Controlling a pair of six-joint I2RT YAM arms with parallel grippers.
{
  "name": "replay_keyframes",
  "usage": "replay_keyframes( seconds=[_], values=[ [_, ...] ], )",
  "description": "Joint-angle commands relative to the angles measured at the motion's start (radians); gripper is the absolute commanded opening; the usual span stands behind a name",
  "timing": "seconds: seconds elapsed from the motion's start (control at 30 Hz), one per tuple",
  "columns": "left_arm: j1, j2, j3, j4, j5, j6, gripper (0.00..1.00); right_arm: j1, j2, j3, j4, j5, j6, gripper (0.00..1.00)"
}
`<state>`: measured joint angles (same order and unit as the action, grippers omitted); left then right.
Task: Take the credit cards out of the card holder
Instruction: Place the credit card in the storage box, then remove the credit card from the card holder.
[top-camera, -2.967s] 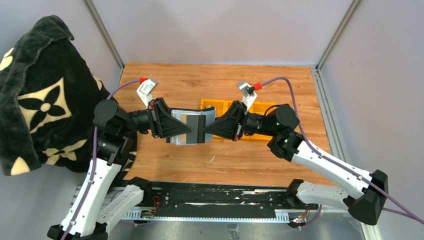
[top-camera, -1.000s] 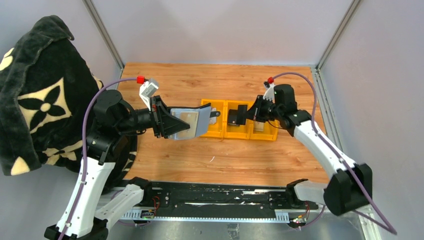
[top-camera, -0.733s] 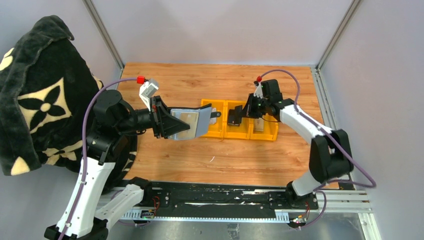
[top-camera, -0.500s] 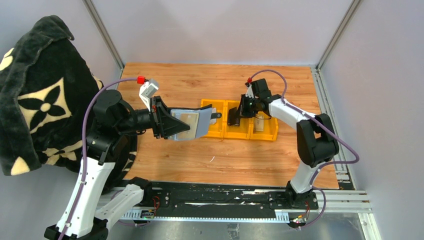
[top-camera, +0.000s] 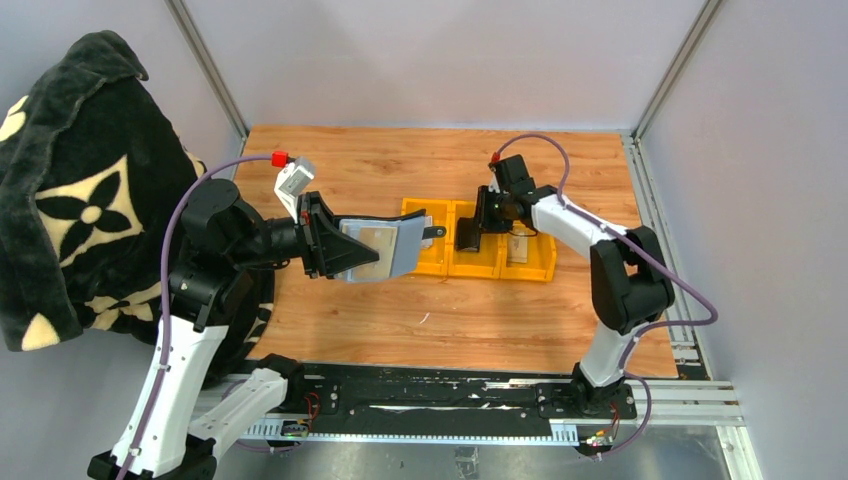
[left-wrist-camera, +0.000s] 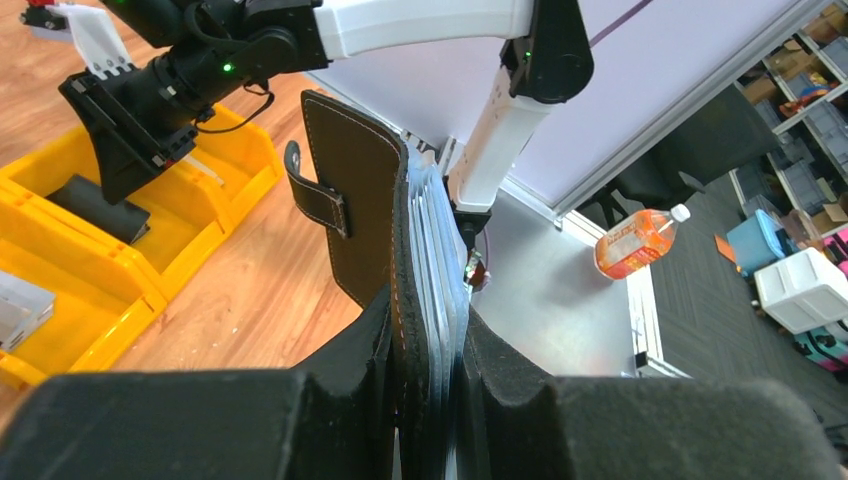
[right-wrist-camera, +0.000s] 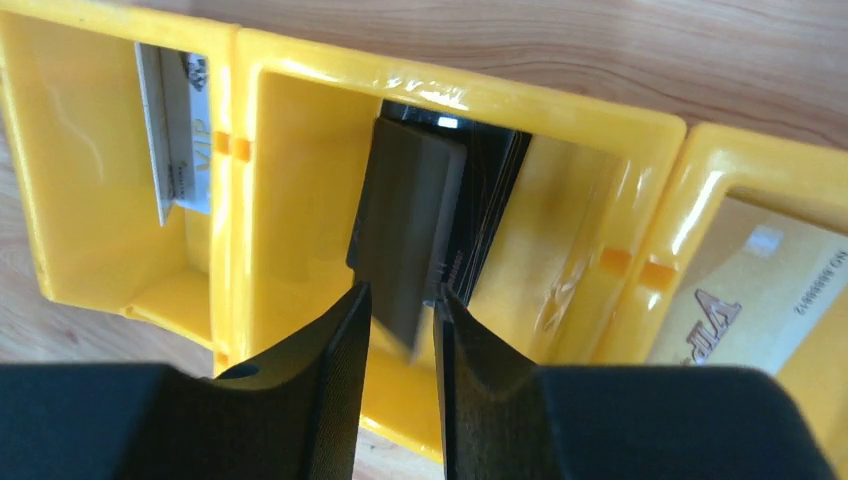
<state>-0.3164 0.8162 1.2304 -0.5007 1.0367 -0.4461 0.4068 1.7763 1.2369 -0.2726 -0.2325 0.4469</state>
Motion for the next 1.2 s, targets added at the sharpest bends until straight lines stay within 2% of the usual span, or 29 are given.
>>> replay_keyframes(
  seconds=[0.0, 0.23, 0.37, 0.47, 0.6, 0.67, 0.9, 1.17],
  values=[
    [0.000, -0.003, 0.029, 0.042, 0.025, -0.016, 0.00, 0.047, -0.129, 0.054, -0.074, 0.103, -0.048, 0.38],
    [0.000, -0.006, 0.016, 0.054, 0.033, -0.027, 0.00, 0.067, -0.356, 0.079, -0.086, 0.014, -0.030, 0.62],
    [0.000, -0.008, 0.005, 0.090, 0.049, -0.053, 0.00, 0.067, -0.542, 0.010, 0.100, -0.272, 0.037, 0.74],
    [0.000, -0.006, -0.001, 0.102, 0.067, -0.067, 0.00, 0.071, -0.649, -0.108, 0.419, -0.484, 0.184, 0.77],
    [0.000, -0.008, -0.033, 0.169, 0.127, -0.146, 0.00, 0.095, -0.720, -0.177, 0.702, -0.621, 0.330, 0.79],
    [0.000, -0.008, -0.050, 0.209, 0.144, -0.194, 0.00, 0.134, -0.718, -0.177, 0.783, -0.667, 0.371, 0.80],
    [0.001, -0.010, -0.056, 0.237, 0.169, -0.241, 0.00, 0.316, -0.674, -0.120, 0.753, -0.698, 0.270, 0.81],
    [0.000, -0.019, -0.056, 0.228, 0.188, -0.241, 0.00, 0.389, -0.654, -0.116, 0.764, -0.727, 0.228, 0.81]
  ],
)
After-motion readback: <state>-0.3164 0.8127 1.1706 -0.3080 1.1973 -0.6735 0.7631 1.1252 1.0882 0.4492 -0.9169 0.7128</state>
